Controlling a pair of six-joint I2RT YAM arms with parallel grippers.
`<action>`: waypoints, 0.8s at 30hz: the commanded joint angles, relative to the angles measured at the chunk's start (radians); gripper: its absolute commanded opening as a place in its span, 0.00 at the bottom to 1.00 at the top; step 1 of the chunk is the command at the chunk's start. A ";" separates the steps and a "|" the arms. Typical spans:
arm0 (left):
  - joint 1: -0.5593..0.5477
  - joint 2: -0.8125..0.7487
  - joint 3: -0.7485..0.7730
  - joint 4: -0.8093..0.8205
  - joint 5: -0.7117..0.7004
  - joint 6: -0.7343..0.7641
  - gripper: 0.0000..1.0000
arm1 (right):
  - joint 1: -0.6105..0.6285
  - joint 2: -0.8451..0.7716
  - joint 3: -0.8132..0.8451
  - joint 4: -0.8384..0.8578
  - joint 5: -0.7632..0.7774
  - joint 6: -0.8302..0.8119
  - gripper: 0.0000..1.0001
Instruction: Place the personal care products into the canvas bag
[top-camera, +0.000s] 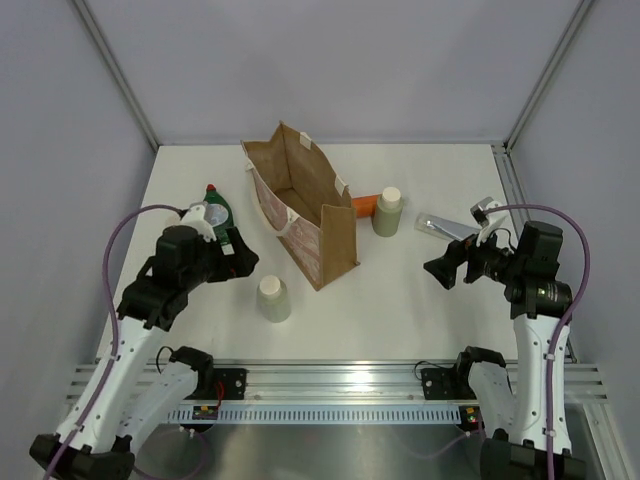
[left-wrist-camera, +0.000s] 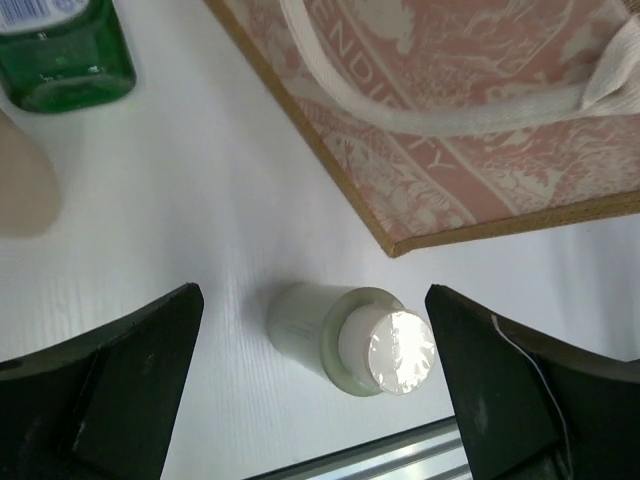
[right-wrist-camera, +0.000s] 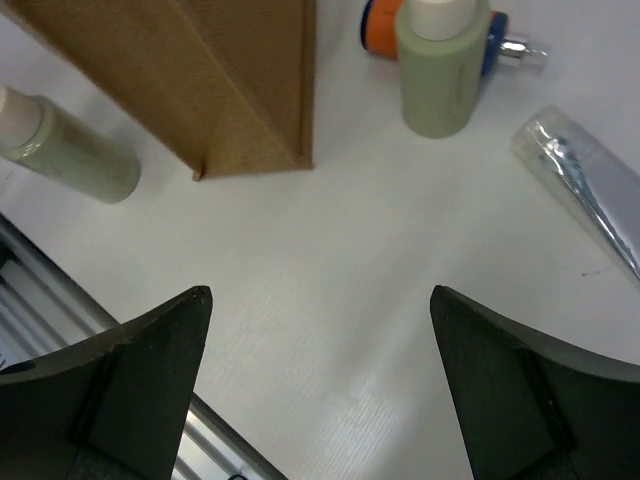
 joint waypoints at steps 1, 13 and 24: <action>-0.133 0.091 -0.001 -0.030 -0.166 -0.096 0.99 | -0.001 -0.041 -0.017 0.016 -0.187 -0.090 1.00; -0.196 0.151 -0.038 0.155 -0.110 -0.057 0.99 | -0.003 -0.136 -0.037 0.003 -0.183 -0.146 0.99; -0.329 0.174 0.014 -0.008 -0.260 -0.100 0.99 | -0.003 -0.168 -0.055 0.006 -0.166 -0.168 1.00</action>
